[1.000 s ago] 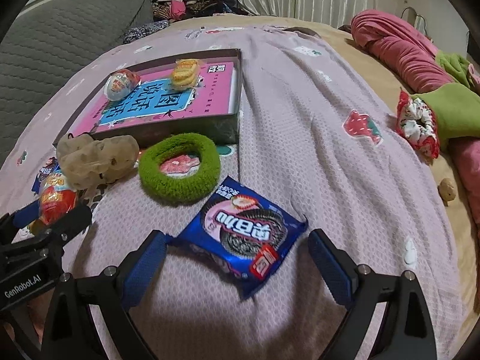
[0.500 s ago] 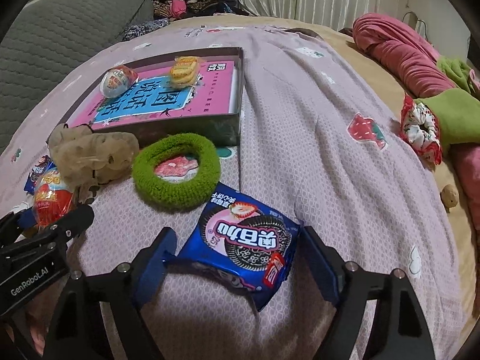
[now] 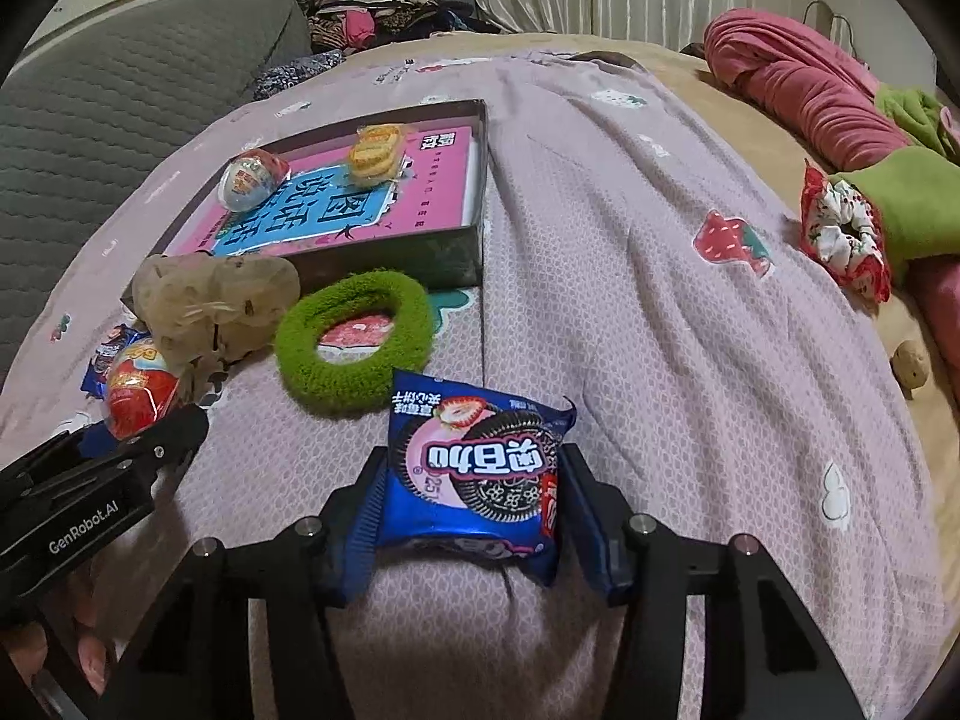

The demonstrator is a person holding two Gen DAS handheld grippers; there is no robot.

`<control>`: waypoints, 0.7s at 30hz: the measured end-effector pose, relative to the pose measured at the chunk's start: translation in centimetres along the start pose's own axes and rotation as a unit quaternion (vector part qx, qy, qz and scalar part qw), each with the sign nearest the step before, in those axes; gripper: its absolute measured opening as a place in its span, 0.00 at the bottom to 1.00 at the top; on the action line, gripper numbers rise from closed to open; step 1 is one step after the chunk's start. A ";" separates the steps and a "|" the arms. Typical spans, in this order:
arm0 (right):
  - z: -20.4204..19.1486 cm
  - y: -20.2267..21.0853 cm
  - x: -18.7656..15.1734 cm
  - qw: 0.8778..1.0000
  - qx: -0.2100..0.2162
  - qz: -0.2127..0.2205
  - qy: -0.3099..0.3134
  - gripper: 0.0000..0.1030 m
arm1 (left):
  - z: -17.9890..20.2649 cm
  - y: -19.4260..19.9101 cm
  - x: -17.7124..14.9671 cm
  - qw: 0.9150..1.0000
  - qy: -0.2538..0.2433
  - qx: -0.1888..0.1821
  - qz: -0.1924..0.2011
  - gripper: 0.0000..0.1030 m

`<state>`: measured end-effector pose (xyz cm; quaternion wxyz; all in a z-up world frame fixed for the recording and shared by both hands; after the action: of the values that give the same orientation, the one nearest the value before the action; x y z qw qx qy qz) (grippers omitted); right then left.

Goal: Organize objects
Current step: 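Lift the egg with the left gripper while the right gripper lifts the Oreo pack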

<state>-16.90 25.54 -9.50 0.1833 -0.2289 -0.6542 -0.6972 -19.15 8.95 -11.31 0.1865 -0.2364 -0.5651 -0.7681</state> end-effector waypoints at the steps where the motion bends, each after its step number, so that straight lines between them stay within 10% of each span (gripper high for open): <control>1: 0.0 0.1 0.0 1.000 0.000 0.001 0.000 0.53 | 0.1 0.1 0.0 1.000 -0.001 -0.001 0.001 0.55; 21: -1.5 4.2 -0.5 0.999 0.004 0.030 0.034 0.53 | 0.8 3.1 -0.3 1.000 -0.009 -0.015 0.014 0.53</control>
<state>-14.26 23.68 -6.42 0.2267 -0.2237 -0.6437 -0.6959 -17.08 8.83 -8.87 0.1887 -0.2544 -0.5522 -0.7712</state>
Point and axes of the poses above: each gripper's, at about its wrist camera, not at the fingertips, and y roughly against the way its jaws point, z to its right, x to its top, the point moved 9 cm from there along -y, roughly the way its jaws point, and after that the axes turned 9 degrees about -x, right-handed, at the moved point
